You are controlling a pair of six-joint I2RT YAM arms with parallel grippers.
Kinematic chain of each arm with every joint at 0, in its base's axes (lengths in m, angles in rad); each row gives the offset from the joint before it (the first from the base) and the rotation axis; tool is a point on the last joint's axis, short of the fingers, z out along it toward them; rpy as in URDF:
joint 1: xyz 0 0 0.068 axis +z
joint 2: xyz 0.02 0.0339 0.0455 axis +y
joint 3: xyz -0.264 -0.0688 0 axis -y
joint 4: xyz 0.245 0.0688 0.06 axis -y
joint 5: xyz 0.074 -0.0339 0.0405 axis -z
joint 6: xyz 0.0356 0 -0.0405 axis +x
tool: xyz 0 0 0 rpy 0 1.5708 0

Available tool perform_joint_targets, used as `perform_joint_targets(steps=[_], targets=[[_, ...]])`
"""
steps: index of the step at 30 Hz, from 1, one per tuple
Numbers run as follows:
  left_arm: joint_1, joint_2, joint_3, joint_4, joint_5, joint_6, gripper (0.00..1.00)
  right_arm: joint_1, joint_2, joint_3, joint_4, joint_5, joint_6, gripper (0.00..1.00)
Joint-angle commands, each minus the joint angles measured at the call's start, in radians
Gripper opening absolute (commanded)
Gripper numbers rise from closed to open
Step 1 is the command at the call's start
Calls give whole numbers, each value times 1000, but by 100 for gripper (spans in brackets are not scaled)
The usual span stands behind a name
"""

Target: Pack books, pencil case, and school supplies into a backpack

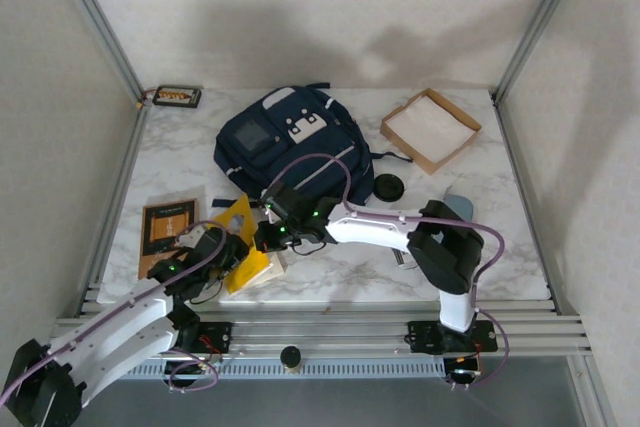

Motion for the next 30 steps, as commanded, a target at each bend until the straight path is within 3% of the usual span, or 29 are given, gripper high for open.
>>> perform_joint_targets(steps=[1, 8, 14, 21, 24, 28, 30], targets=[[8, -55, 118, -133, -82, -19, 93, 17, -122, -14, 148, -133, -16, 0], [27, -68, 383, -271, -131, 64, 99, -40, -248, 2, 106, -173, -23, 0], [29, -17, 561, -285, -81, 141, 99, -179, -366, -4, 93, -251, -25, 0], [29, 42, 523, -60, 182, 176, 99, -373, -431, -29, 185, -434, 7, 0], [28, 57, 465, 121, 313, 172, 99, -442, -445, -33, 259, -520, 62, 0], [27, 132, 464, 271, 455, 188, 99, -472, -443, -41, 296, -591, 91, 0], [18, 160, 482, 289, 461, 190, 97, -478, -443, -53, 310, -625, 98, 0]])
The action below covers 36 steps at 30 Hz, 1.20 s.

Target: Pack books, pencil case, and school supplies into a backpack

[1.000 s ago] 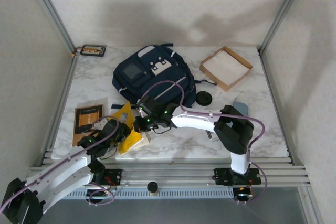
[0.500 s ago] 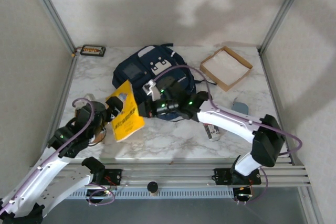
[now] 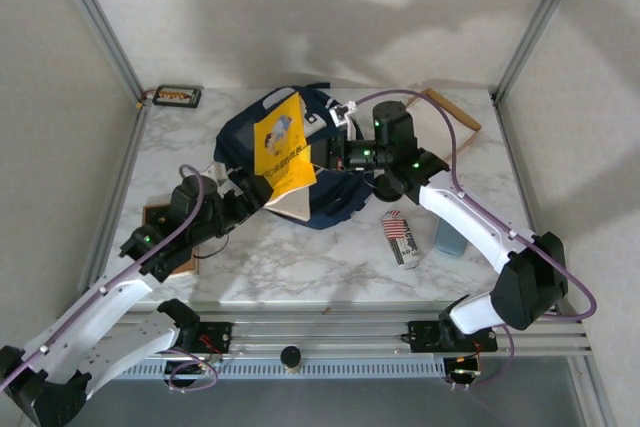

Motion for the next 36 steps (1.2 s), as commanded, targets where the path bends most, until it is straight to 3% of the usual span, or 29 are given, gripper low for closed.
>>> perform_joint_targets(steps=[1, 5, 7, 10, 13, 16, 20, 23, 26, 29, 32, 34, 36], targets=[[-3, 26, 19, 157, 128, 25, 96, -4, -39, -16, 133, -135, 36, 0], [-3, 25, 12, 263, 175, 16, 90, -33, -56, -68, 209, -204, 95, 0], [-3, 32, 16, 266, 170, 14, 85, -48, -57, -83, 216, -238, 104, 0], [-2, 41, 36, 237, 157, 32, 84, -79, -82, -122, 247, -271, 125, 0], [-2, 39, 28, 304, 203, -1, 75, -92, -74, -140, 223, -289, 101, 0], [-7, 28, -1, 405, 253, -49, 61, -97, -47, -155, 204, -318, 68, 0], [-8, 14, 19, 372, 223, -17, 40, -112, -16, -82, -45, -244, -116, 0], [-10, 16, 8, 394, 230, -25, 23, -117, -7, -94, -4, -246, -86, 3], [-11, 26, 7, 410, 237, -28, 11, -120, -7, -82, -38, -248, -103, 14], [-11, 40, 9, 460, 247, -44, 0, -147, -35, -104, -44, -237, -85, 45], [-19, 62, 9, 534, 265, -73, 0, -164, -52, -145, -15, -235, -14, 77], [-37, 78, 3, 598, 271, -91, 0, -160, -47, -151, -37, -224, 1, 92], [-57, 97, 3, 634, 263, -91, 0, -153, -46, -174, 10, -239, 38, 99]])
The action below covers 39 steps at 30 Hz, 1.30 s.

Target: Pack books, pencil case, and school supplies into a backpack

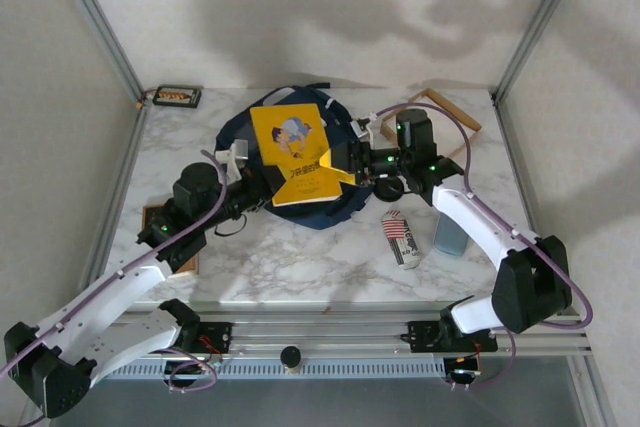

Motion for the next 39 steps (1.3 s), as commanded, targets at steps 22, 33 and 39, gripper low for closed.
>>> perform_joint_targets(steps=[22, 33, 39], targets=[[-47, 148, 95, -57, -204, 249, 40, -104, -130, -77, 29, 89, 9, 0], [-181, 649, 440, -303, -496, 741, 61, -495, -230, -84, -202, 187, -156, 0], [-223, 849, 583, -389, -566, 950, 67, -581, -245, -133, -190, 140, -149, 0]])
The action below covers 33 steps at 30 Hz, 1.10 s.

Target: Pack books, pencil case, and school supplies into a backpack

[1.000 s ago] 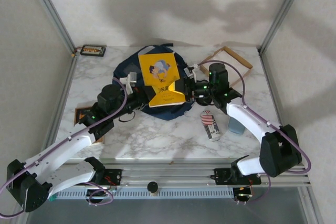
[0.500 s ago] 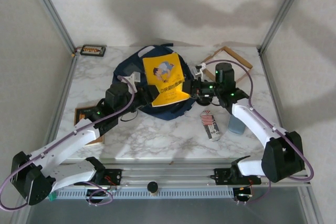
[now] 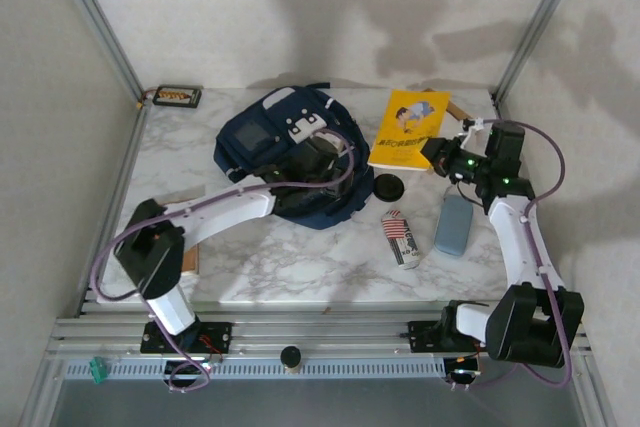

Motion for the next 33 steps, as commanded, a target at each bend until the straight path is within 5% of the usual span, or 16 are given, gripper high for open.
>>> perform_joint_targets(steps=[1, 6, 20, 33], targets=[[-10, 55, 69, -95, -69, 180, 67, -27, -32, -14, 27, -59, -43, 0], [-37, 130, 112, -67, 25, 226, 66, -71, -33, -30, 13, -71, -60, 0], [-33, 376, 329, -137, -34, 258, 49, -121, -23, -65, 35, -105, -61, 0], [3, 364, 374, -146, -22, 246, 2, -121, -7, -97, 71, -135, -55, 0]])
